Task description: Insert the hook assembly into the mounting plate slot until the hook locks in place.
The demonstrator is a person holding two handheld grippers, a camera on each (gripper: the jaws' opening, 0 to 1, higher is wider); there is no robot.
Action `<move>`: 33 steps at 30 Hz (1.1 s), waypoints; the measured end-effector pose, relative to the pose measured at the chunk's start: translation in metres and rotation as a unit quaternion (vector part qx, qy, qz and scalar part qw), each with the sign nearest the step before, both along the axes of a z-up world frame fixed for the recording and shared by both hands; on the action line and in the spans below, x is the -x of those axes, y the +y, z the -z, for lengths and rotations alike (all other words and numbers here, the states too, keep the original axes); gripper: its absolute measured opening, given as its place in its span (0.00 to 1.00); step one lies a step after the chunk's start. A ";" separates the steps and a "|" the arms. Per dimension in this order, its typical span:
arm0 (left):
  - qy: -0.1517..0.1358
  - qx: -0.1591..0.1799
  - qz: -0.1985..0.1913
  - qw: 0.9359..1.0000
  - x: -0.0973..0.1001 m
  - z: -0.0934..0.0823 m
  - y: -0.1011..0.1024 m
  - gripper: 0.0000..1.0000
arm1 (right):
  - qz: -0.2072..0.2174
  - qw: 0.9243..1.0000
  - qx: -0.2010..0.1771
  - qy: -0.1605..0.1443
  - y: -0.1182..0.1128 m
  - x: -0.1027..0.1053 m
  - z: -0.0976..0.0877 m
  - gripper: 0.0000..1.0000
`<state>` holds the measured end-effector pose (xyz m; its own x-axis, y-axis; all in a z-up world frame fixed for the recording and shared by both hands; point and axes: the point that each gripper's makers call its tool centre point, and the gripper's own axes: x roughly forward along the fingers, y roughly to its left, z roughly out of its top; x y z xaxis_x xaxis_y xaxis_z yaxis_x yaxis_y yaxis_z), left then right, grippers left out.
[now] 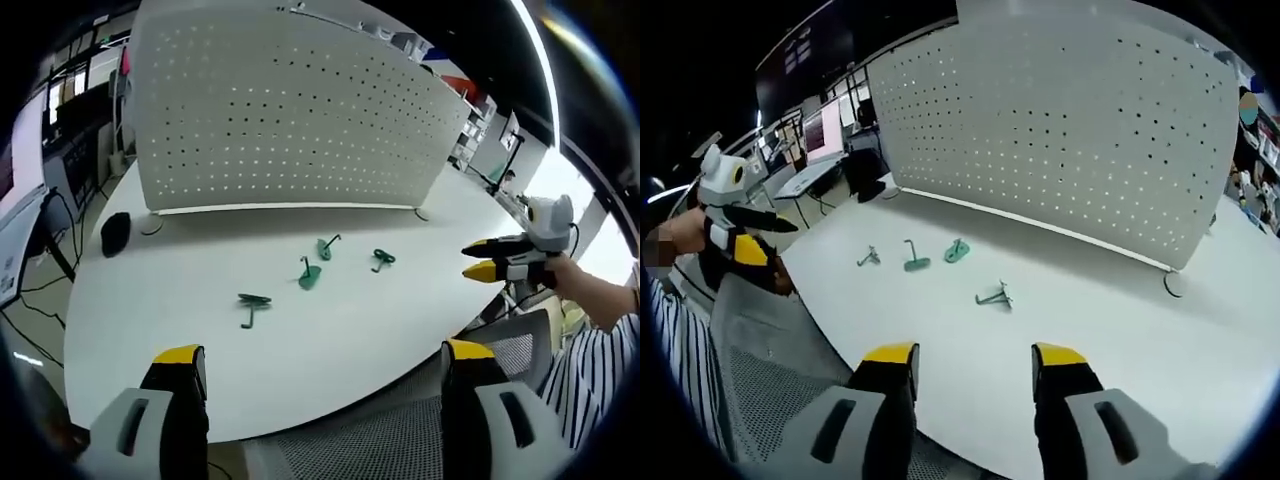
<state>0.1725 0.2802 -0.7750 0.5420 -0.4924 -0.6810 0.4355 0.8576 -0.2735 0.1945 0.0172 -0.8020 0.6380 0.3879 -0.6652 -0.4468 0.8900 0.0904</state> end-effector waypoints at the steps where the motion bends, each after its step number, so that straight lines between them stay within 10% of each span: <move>1: -0.001 0.000 0.003 1.000 0.001 -0.001 -0.002 1.00 | 0.000 1.000 0.000 0.001 0.000 -0.003 0.003 0.39; 33: 0.011 -0.012 0.003 1.000 -0.005 0.007 -0.005 1.00 | -0.056 0.996 0.061 0.041 0.014 -0.082 0.080 0.22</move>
<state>0.1776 0.2748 -0.7815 0.5238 -0.4793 -0.7042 0.4353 0.8612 -0.2623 0.2768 0.0311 -0.8818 0.5365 0.3671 -0.7599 -0.5391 0.8418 0.0260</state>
